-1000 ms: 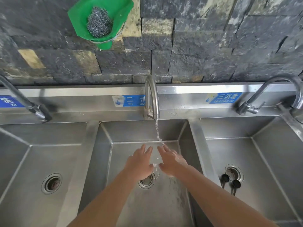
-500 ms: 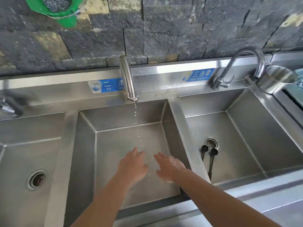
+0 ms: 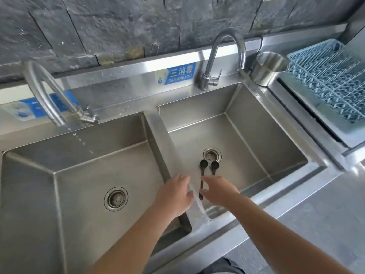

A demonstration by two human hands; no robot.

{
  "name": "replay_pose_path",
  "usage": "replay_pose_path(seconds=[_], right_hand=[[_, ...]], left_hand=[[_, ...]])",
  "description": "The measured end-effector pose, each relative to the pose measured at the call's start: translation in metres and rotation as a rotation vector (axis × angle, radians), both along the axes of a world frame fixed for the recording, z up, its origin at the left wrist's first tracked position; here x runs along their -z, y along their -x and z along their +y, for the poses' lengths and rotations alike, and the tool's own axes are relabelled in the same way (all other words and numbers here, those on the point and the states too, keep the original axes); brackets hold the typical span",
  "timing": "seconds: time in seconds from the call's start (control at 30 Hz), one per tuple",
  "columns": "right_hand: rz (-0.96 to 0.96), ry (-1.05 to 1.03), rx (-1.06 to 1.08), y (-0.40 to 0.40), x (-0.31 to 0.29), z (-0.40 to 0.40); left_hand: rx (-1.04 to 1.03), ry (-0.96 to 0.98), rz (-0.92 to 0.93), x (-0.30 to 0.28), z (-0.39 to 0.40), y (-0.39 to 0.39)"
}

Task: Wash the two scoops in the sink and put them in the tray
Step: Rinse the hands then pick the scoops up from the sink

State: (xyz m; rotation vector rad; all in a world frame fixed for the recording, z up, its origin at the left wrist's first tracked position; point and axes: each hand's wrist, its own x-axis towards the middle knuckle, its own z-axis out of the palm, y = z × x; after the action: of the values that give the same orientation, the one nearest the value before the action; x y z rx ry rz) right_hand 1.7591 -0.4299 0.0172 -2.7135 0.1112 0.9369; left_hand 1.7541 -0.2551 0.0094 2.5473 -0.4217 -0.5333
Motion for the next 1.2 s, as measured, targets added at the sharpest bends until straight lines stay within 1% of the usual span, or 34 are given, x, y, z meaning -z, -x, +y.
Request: replay_pose_path(seconds=[0.1, 0.23, 0.33, 0.57, 0.63, 0.73, 0.83, 0.9, 1.0, 1.1, 1.17, 1.2], right_hand=[[0.062, 0.015, 0.064, -0.018, 0.018, -0.044], [0.159, -0.014, 0.113, -0.048, 0.055, -0.089], [0.241, -0.032, 0.156, -0.067, 0.088, -0.114], [0.369, -0.159, 0.339, -0.102, 0.171, -0.147], [0.400, -0.200, 0.441, -0.107, 0.195, -0.151], [0.408, -0.260, 0.642, -0.109, 0.230, -0.152], [0.371, -0.289, 0.834, -0.110, 0.258, -0.144], [0.322, -0.273, 0.921, -0.110, 0.272, -0.139], [0.266, -0.237, 0.921, -0.109, 0.285, -0.135], [0.270, -0.271, 0.863, -0.111, 0.289, -0.136], [0.280, -0.324, 0.812, -0.113, 0.285, -0.138], [0.282, -0.357, 0.801, -0.115, 0.280, -0.138]], left_hand=[[0.024, 0.026, 0.064, 0.010, -0.051, -0.022], [0.030, -0.010, 0.230, 0.036, -0.114, -0.051], [0.015, -0.071, 0.333, 0.066, -0.149, -0.072], [-0.091, -0.225, 0.554, 0.151, -0.183, -0.104], [-0.144, -0.246, 0.612, 0.176, -0.186, -0.108], [-0.230, -0.208, 0.637, 0.213, -0.192, -0.115], [-0.373, -0.146, 0.571, 0.243, -0.199, -0.117], [-0.467, -0.154, 0.517, 0.260, -0.201, -0.117], [-0.570, -0.137, 0.476, 0.277, -0.202, -0.119], [-0.588, -0.077, 0.485, 0.285, -0.203, -0.124], [-0.677, 0.052, 0.543, 0.280, -0.206, -0.129], [-0.758, 0.167, 0.590, 0.273, -0.208, -0.131]])
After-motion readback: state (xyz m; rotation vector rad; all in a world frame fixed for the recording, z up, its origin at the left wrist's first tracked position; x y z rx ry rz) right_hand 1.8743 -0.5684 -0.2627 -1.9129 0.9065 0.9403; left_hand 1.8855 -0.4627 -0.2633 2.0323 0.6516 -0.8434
